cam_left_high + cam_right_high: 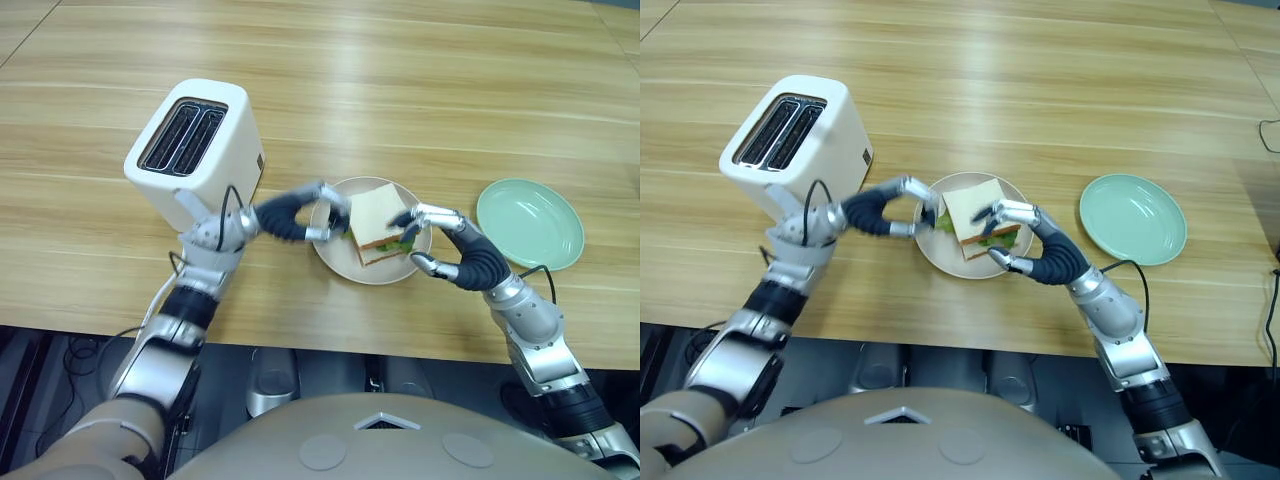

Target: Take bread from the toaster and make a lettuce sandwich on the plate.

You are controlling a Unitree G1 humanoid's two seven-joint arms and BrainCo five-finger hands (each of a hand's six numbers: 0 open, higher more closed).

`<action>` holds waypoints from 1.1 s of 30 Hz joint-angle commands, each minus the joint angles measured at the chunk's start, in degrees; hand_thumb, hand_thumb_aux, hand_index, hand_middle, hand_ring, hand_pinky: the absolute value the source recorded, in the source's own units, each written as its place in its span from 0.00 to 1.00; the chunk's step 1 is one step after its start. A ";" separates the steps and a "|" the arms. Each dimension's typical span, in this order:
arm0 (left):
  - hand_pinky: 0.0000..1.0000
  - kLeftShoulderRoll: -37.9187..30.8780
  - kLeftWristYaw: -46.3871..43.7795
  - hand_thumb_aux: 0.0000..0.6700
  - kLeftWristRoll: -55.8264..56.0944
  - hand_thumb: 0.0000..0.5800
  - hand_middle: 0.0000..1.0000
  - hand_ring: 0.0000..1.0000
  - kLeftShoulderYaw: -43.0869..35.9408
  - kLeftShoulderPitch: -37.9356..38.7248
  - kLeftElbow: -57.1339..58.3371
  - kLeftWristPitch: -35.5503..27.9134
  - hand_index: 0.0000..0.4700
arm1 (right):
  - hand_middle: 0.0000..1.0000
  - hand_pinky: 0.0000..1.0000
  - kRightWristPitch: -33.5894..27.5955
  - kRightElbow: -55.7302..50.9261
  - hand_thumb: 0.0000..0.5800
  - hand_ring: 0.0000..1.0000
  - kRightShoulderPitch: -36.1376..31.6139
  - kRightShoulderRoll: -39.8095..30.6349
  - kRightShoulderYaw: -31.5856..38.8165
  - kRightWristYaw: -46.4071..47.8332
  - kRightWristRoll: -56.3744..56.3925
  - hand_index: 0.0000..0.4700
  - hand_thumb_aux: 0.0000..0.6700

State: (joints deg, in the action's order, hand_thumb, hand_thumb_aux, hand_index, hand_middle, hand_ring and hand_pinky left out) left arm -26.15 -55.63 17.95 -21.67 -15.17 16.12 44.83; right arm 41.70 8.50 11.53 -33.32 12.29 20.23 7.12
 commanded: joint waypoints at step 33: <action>0.96 6.65 69.24 0.23 -56.57 0.40 0.96 0.96 -4.81 -19.67 49.47 -5.47 0.22 | 1.00 1.00 -14.11 -53.56 1.00 1.00 -31.27 12.24 11.08 -35.47 -50.54 0.98 1.00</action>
State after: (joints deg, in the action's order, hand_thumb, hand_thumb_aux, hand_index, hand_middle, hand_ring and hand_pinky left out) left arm -19.69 9.70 -37.88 -26.73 -33.70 64.11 40.41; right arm 28.91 -42.37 -18.87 -21.22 23.12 -12.66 -42.55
